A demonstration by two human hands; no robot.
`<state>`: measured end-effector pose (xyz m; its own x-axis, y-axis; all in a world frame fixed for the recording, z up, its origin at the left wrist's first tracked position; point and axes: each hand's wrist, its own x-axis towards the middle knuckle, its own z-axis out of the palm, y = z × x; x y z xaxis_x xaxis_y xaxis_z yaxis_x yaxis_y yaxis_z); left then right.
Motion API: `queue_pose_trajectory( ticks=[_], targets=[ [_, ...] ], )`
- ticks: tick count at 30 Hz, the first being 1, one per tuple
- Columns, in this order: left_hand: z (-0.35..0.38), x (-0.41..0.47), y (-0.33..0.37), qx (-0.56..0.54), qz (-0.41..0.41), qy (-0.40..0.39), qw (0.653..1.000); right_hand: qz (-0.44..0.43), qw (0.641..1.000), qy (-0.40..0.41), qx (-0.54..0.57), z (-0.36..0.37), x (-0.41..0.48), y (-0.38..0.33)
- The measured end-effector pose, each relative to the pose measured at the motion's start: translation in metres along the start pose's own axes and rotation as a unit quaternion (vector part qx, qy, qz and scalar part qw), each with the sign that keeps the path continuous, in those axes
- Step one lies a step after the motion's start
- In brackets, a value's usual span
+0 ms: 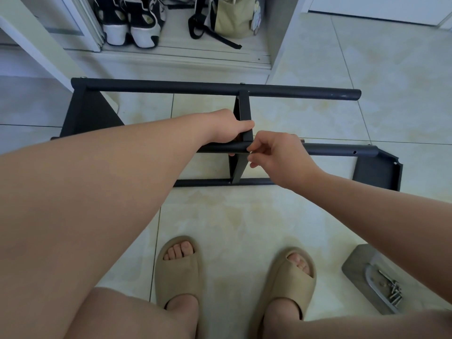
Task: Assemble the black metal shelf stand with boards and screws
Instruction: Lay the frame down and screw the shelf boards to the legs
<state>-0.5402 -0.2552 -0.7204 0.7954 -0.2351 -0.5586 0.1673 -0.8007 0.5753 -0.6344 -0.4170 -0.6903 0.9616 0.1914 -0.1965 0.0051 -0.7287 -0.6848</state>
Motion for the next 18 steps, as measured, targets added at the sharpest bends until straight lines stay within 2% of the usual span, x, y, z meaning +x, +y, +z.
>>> queue_pose_trajectory(
  ticks=[8,15,18],
  targets=[
    [-0.001,0.0,0.001,0.023,-0.006,-0.006,1.0,0.083,0.991,0.01,0.102,0.002,-0.001,-0.005],
    [-0.002,-0.003,0.005,0.044,-0.011,-0.01,0.999,0.086,0.996,0.009,0.039,0.0,0.0,-0.011],
    [-0.001,-0.003,0.006,0.057,-0.012,-0.001,0.998,0.099,0.994,0.004,0.051,-0.001,0.002,-0.012]
  ],
)
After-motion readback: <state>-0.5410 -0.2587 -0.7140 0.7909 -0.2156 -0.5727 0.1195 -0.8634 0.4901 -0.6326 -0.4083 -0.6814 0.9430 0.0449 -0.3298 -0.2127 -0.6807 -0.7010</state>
